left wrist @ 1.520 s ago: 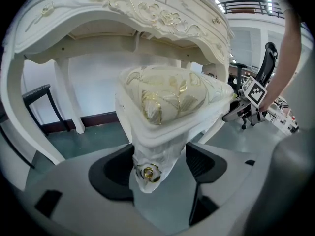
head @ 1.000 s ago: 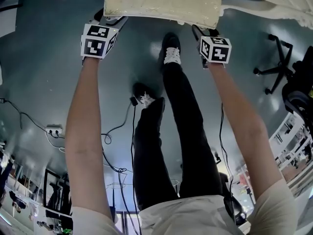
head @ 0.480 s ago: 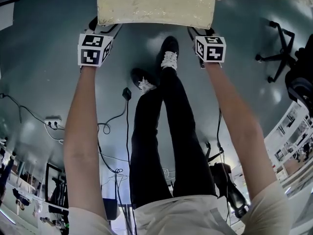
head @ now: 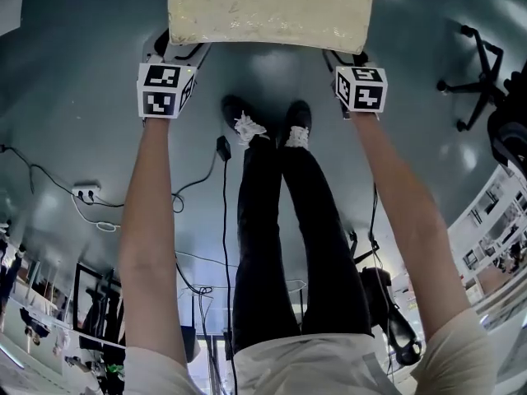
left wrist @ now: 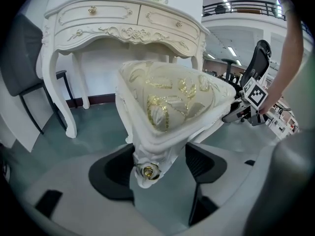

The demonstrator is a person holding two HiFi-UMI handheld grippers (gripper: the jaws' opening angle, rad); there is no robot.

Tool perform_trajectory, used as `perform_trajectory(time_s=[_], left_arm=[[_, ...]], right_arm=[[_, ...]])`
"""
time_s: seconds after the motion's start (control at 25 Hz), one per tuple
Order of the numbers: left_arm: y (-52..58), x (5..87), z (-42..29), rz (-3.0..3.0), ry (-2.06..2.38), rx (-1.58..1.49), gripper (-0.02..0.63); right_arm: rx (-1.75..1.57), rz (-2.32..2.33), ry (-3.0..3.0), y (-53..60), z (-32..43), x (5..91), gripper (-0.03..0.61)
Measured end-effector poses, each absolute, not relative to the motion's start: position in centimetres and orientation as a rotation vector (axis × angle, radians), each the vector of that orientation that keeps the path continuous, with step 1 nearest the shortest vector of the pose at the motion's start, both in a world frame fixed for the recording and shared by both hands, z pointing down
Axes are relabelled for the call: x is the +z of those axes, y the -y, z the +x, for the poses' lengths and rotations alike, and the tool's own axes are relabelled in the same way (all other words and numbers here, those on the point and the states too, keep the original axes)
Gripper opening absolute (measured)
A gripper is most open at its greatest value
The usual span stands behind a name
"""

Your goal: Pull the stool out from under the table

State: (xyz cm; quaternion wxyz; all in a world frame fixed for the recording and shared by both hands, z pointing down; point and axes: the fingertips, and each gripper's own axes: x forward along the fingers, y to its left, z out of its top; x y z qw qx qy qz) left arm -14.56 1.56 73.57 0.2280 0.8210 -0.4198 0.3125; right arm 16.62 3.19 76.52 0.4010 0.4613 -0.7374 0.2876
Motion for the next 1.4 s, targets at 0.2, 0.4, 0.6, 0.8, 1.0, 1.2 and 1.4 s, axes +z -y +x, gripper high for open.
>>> perform_trajectory(time_s=[0.2,0.4,0.6,0.8,1.0,1.2,1.4], left_arm=[[-4.1,73.9,-15.2,2.23,1.196,0.825,0.336],[-6.1,74.4,-15.3,2.158,1.278,0.775,0.336],[-8.7,74.5,-14.9,2.123,1.299,0.772,0.336],[-10.9,74.8,-14.7,2.107,1.305,0.767,0.336],[-13.5,74.9,-13.9,2.085,1.306,0.767,0.336],[-16.0,75.2,-13.5,2.076,1.298,0.765,0.336],[-19.2,75.7,-12.3,2.082,1.326,0.759,0.336]], right_arm=[[0.715,1.17,1.875,-5.2,16.1,76.7,0.273],[0.699,1.12,1.89,-6.0,16.6,76.8,0.273],[0.688,1.08,1.896,-7.6,17.0,76.8,0.273],[0.685,1.049,1.894,-9.4,17.3,76.9,0.273],[0.694,1.037,1.877,-11.6,18.0,76.9,0.273],[0.694,1.024,1.872,-14.0,18.5,77.1,0.273],[0.688,1.024,1.891,-17.1,19.7,77.9,0.273]])
